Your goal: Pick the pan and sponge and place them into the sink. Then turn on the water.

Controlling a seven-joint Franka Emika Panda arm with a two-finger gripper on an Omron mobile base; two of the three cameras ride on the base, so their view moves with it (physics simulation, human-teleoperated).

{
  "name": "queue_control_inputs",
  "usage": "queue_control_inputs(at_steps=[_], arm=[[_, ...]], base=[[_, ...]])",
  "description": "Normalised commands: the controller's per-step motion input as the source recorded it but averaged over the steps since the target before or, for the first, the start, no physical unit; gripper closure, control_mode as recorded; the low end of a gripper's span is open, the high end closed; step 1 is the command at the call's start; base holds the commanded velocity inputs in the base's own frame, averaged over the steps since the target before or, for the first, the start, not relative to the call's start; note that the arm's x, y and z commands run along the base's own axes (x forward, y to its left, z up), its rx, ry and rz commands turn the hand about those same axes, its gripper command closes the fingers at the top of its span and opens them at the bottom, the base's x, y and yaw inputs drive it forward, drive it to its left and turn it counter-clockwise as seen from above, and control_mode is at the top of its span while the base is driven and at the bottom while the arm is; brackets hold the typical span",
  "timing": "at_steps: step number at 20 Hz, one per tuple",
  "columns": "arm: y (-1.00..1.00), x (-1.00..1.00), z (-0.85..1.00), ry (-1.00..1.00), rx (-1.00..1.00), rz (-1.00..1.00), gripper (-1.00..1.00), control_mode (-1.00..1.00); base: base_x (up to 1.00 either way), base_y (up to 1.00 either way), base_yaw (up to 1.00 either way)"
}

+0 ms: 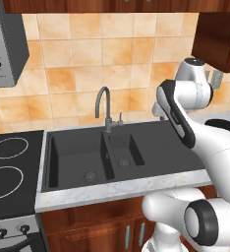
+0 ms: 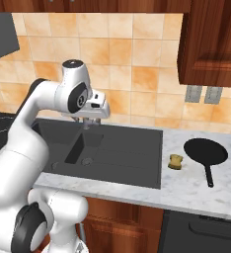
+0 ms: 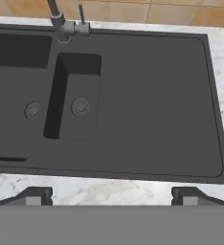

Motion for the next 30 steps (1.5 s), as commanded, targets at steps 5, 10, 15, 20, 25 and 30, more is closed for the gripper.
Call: queue_control_inputs(at_steps=[5, 10, 15, 20, 25, 30], arm=[[-0.15, 0.00, -0.25, 0.00, -0.05, 0.00, -1.00, -1.00], [-0.23, 0.00, -0.10, 0.00, -0.02, 0.00, -1.00, -1.00], [-0.26, 0.00, -0.12, 0.00, -0.04, 0.00, -1.00, -1.00], [-0.31, 0.00, -0.13, 0.00, -0.03, 0.00, -1.00, -1.00], [-0.29, 0.00, -0.12, 0.00, -0.02, 0.00, -1.00, -1.00], [-0.28, 0.00, -0.04, 0.00, 0.00, 0.00, -1.00, -1.00]], base=[[0.00, 0.00, 0.00], [0.00, 0.00, 0.00], [0.00, 0.00, 0.00], [0.00, 0.00, 0.00], [0.00, 0.00, 0.00], [0.00, 0.00, 0.00]])
